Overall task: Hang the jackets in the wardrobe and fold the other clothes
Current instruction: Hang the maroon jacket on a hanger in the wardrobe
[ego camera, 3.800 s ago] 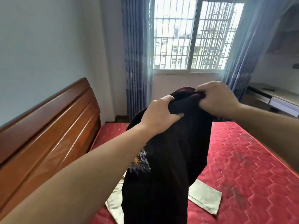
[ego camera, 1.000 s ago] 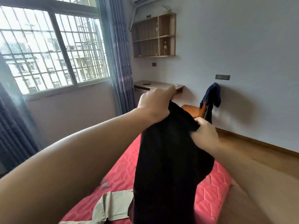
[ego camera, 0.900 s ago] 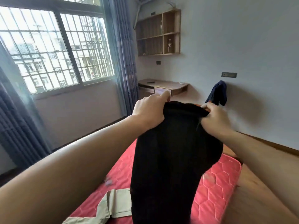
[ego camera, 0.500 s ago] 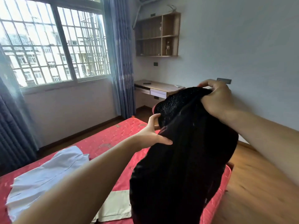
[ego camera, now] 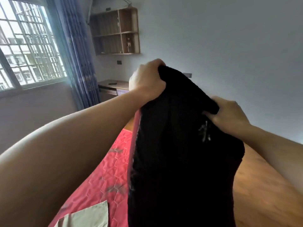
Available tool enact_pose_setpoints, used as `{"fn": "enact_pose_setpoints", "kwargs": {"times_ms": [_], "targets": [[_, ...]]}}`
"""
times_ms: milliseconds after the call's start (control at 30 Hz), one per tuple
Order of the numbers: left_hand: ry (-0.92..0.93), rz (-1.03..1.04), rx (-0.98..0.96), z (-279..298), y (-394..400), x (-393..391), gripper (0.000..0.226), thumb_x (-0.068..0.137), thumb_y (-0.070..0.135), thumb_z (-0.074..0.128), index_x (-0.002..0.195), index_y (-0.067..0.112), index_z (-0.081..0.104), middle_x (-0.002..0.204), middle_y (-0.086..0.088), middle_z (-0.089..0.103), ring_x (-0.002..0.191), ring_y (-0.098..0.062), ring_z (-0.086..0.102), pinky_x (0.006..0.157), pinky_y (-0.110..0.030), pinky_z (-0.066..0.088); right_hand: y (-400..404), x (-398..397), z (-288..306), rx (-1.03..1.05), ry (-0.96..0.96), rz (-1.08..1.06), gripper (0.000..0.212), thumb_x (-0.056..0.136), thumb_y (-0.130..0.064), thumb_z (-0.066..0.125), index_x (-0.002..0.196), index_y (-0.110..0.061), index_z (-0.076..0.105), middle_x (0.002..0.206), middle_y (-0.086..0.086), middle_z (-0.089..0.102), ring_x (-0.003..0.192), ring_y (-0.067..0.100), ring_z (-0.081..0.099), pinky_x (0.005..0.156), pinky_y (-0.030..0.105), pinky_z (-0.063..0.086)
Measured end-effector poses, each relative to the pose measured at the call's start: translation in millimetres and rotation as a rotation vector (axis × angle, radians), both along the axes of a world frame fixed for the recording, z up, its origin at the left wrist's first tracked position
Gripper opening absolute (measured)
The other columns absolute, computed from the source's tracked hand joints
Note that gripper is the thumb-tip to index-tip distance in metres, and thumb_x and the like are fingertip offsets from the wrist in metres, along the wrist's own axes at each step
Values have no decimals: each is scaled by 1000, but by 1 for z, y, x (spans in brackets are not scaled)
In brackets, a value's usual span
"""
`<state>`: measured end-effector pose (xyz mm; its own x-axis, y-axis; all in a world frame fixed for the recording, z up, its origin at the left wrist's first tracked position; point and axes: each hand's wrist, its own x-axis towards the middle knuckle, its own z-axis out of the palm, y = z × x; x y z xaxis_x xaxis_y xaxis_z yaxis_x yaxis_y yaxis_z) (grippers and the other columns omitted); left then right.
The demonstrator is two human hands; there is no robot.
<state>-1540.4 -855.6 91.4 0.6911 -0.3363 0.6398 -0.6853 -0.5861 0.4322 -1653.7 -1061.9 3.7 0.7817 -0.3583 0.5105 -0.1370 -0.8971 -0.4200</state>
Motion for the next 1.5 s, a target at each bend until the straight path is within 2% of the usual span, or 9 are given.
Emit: {"fn": "enact_pose_setpoints", "kwargs": {"times_ms": [300,500,667,800,933,1100,1200,1367,1500], "targets": [[-83,-96,102,33,-114,-31,52,71,8,48,109,38,66,108,8,68,98,-22,63,81,-36,55,-97,-31,-89,385,186,-204,32,93,-27,52,63,-14,51,59,4,56,55,23,52,52,32,34],[23,30,320,26,-132,4,12,82,36,64,89,28,65,87,4,62,81,-22,59,63,-29,42,-157,-50,-19,471,-137,-305,49,91,-33,60,52,-12,39,53,6,44,50,22,41,50,33,25],[139,-32,322,13,-184,32,26,85,46,58,77,21,59,76,0,58,76,-27,59,65,-30,45,-196,-48,46,398,-212,-378,45,88,-33,61,54,-8,46,57,7,46,56,24,43,52,33,32],[186,-206,241,10,-249,47,25,85,37,61,76,13,63,70,-3,56,76,-30,56,67,-33,47,-239,-59,75,210,-102,-553,39,87,-40,59,65,-9,56,65,7,55,67,30,54,59,34,38],[215,-467,143,9,-324,63,20,81,20,64,67,7,59,62,-5,53,63,-24,51,56,-29,42,-284,-85,86,-234,192,-795,30,84,-48,53,90,-20,65,86,8,67,78,33,60,63,33,42],[129,-697,70,7,-423,65,23,75,18,64,57,15,50,60,-5,55,60,-27,54,54,-27,39,-292,-131,102,0,390,-681,25,77,-55,71,68,-32,66,64,-10,63,64,11,59,59,27,42],[112,-814,58,13,-474,42,20,77,21,61,60,16,51,63,-5,57,62,-29,55,56,-28,41,-293,-155,107,185,417,-712,54,72,-59,73,68,-7,57,57,-10,52,54,7,50,58,26,34],[-20,-980,64,31,-543,-14,6,79,20,58,79,16,54,72,-3,57,69,-29,57,59,-32,48,-327,-193,107,263,200,-901,56,80,-61,65,58,-15,42,55,-2,43,48,12,42,53,27,26],[-79,-1090,76,47,-574,-62,23,79,21,59,97,27,45,76,2,54,67,-22,54,61,-32,46,-362,-235,112,188,115,-1197,53,82,-55,65,55,-15,43,59,1,53,56,21,54,54,30,34]]}}
